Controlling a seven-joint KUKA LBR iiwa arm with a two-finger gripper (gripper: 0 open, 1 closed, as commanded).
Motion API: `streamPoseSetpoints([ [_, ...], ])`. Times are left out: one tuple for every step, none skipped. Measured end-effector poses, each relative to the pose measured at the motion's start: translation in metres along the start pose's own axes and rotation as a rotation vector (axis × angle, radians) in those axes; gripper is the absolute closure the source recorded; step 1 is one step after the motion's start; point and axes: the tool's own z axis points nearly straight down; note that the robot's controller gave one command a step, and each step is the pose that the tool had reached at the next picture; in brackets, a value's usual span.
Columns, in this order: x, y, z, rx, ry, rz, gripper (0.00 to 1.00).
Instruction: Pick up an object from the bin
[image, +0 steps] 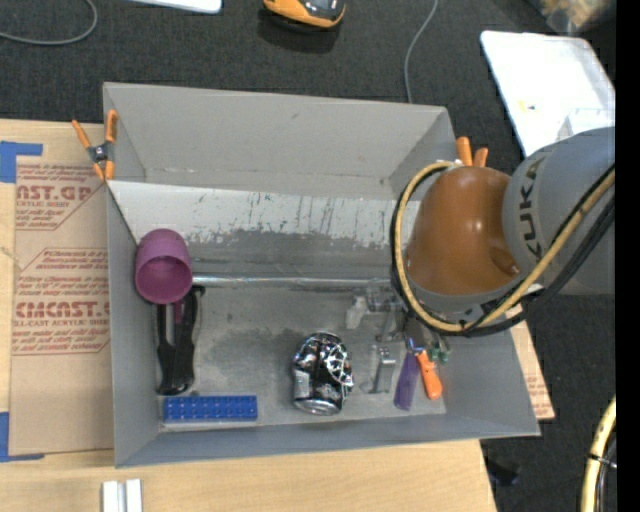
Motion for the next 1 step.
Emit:
streamPoseSetpoints([
  [-0.0018,0.0000,-0.0042,0.000,-0.008,0.000,0.00],
])
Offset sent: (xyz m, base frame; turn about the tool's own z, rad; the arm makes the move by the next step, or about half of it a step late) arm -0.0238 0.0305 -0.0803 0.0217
